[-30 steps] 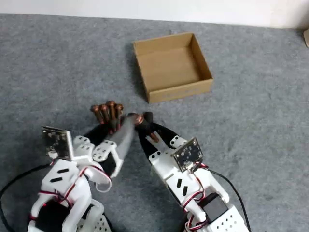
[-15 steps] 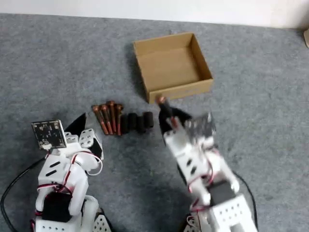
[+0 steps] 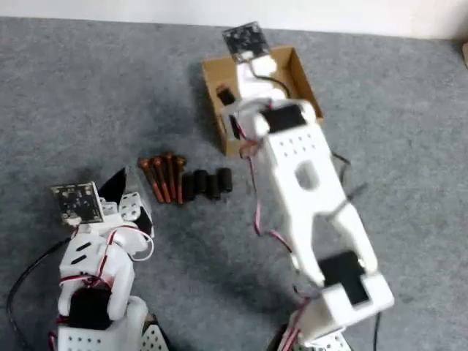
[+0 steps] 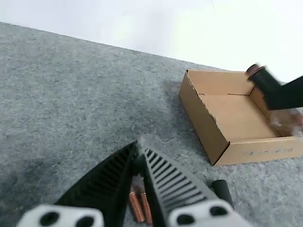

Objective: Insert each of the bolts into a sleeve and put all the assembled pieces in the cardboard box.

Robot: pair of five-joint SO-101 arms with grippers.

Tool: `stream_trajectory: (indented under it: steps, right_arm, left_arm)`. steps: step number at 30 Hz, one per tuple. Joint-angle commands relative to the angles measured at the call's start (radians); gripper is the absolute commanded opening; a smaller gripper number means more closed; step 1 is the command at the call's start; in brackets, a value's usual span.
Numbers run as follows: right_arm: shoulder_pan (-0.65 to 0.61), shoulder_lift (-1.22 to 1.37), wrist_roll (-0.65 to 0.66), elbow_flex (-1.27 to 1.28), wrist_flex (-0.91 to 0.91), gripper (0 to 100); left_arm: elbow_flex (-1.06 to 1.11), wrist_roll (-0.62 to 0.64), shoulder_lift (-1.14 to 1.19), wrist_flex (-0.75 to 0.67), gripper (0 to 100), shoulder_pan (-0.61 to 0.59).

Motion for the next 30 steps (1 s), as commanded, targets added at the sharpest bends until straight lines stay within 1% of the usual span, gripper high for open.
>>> stream_trajectory:
  steps: [1, 5, 7, 9, 14, 17, 19, 20, 24, 25, 30]
  right_arm:
    - [0.015, 0.051, 0.008, -0.265, 0.104, 0.5]
    - [0.015, 0.074, 0.008, -0.269, 0.136, 0.5]
    - [0.022, 0.085, 0.008, -0.226, 0.119, 0.5]
    - [0.053, 0.101, 0.008, -0.180, 0.064, 0.5]
    - [0.165, 0.105, 0.003, -0.076, -0.058, 0.5]
    - [0.259, 0.111, -0.078, -0.054, -0.165, 0.5]
    - [0.302, 0.120, -0.109, -0.036, -0.229, 0.5]
    - [0.308, 0.136, -0.095, -0.027, -0.252, 0.5]
    - [0.286, 0.257, 0.052, -0.035, -0.268, 0.5]
    - [0.280, 0.295, 0.072, -0.059, -0.268, 0.5]
    - [0.278, 0.503, 0.091, -0.246, -0.225, 0.5]
  left_arm:
    - [-0.001, -0.005, -0.007, -0.023, 1, -0.010]
    - [-0.002, -0.005, -0.007, -0.023, 1, -0.012]
    - [-0.004, -0.005, -0.007, -0.023, 1, -0.012]
    - [-0.005, -0.005, -0.007, -0.023, 1, -0.012]
    - [-0.004, -0.005, -0.007, -0.023, 1, -0.012]
    - [-0.004, -0.005, -0.008, -0.023, 1, -0.012]
    - [-0.002, -0.005, -0.008, -0.023, 1, -0.012]
    - [-0.002, -0.005, -0.008, -0.025, 1, -0.012]
    - [-0.001, -0.006, -0.008, -0.025, 1, -0.010]
    - [0.001, -0.006, -0.008, -0.025, 1, -0.008]
    - [0.001, -0.006, -0.008, -0.025, 1, -0.008]
